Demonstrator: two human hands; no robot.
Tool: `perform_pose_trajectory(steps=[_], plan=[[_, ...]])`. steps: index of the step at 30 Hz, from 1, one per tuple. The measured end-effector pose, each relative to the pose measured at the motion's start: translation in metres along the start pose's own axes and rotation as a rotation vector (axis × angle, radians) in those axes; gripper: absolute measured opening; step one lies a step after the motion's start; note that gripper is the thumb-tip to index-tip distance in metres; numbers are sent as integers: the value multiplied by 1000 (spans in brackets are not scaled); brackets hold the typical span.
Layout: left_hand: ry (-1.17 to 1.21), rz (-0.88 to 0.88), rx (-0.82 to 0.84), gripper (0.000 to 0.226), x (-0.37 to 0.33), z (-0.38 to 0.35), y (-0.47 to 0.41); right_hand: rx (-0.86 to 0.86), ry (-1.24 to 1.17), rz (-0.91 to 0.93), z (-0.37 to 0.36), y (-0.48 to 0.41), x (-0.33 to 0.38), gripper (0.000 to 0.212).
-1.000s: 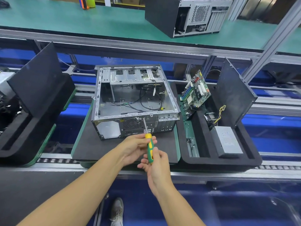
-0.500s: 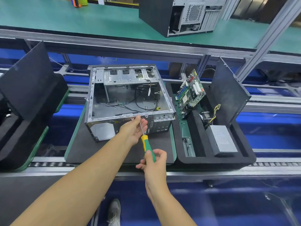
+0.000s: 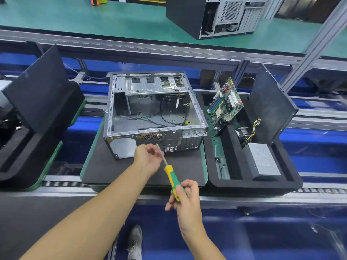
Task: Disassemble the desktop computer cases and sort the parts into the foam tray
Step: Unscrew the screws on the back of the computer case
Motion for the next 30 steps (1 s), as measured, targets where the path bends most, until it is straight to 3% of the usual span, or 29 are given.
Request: perform_pose_trajectory(steps=[6,9,12,16,21,30], plan=[[61,99,-34,31,-9,38,-2,13,-74,-100,-8,5,-19,10],[28,102,17,42,-19,58,-3,5,34,-121,-22,-3,-31,7],[-3,98,30,45,-31,75,-6,42,184,-145,-43,-8,-38,19],[-80,115,62,39,-36,86,-13,53,208,-191,-65,-9,-42,22],[-320,16,25,21,-30,92,-21,27,165,-227,-78,-11,-43,21],[-435,-90,53,28,-29,93,-27,-7,57,-254,-83,-7,-54,23]])
Point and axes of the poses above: each hand's wrist, its own y-axis away from the middle knuckle, its own z-axis out of the back of the hand, x = y × z, the point moved 3 cm from there along -y, towards the middle knuckle, and after that the axes turned 6 degrees about -x, right-handed, at the moved point
